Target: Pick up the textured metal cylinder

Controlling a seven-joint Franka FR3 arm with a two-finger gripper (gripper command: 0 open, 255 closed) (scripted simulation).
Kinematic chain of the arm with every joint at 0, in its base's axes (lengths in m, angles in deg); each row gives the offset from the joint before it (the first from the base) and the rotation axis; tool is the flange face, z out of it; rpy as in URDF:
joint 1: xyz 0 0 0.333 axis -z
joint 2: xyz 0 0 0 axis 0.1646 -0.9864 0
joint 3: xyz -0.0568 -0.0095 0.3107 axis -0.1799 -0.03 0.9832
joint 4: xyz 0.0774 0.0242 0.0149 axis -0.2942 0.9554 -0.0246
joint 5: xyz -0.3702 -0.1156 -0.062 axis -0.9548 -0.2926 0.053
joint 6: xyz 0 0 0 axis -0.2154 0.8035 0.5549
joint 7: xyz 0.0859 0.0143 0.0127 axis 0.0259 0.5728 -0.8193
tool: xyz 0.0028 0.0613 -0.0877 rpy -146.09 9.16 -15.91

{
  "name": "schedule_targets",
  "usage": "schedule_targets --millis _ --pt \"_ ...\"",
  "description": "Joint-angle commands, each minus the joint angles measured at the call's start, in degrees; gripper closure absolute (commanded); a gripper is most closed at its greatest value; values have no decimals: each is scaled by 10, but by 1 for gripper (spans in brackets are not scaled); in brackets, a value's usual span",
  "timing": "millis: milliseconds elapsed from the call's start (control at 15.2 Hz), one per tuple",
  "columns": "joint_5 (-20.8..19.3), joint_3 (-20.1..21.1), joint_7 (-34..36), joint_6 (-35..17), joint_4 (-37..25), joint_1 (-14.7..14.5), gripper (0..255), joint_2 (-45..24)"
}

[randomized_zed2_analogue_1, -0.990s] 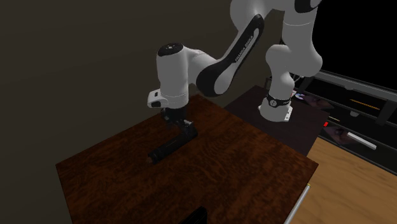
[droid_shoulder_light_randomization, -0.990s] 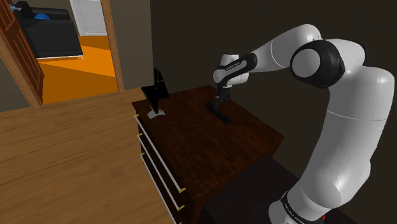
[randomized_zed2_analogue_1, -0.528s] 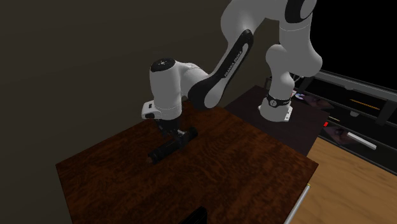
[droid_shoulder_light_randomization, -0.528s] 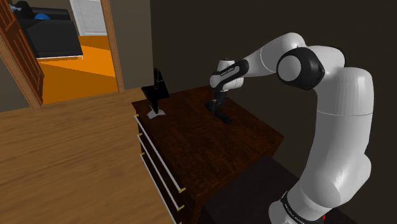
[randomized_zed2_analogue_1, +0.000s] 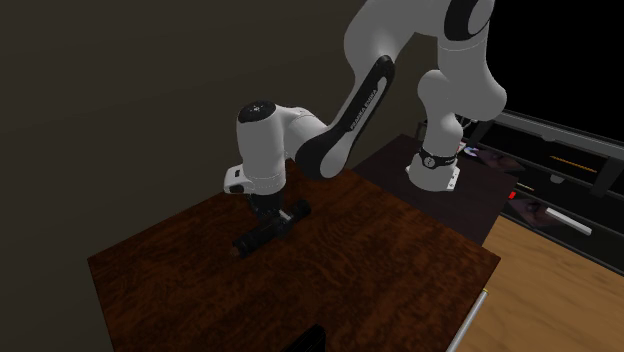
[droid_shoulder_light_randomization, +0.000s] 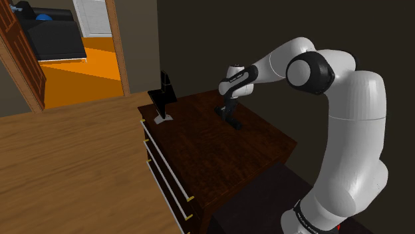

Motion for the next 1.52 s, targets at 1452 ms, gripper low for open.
schedule_targets --millis 1452 --pt "-8 -4 2 91 -24 -4 255 67"
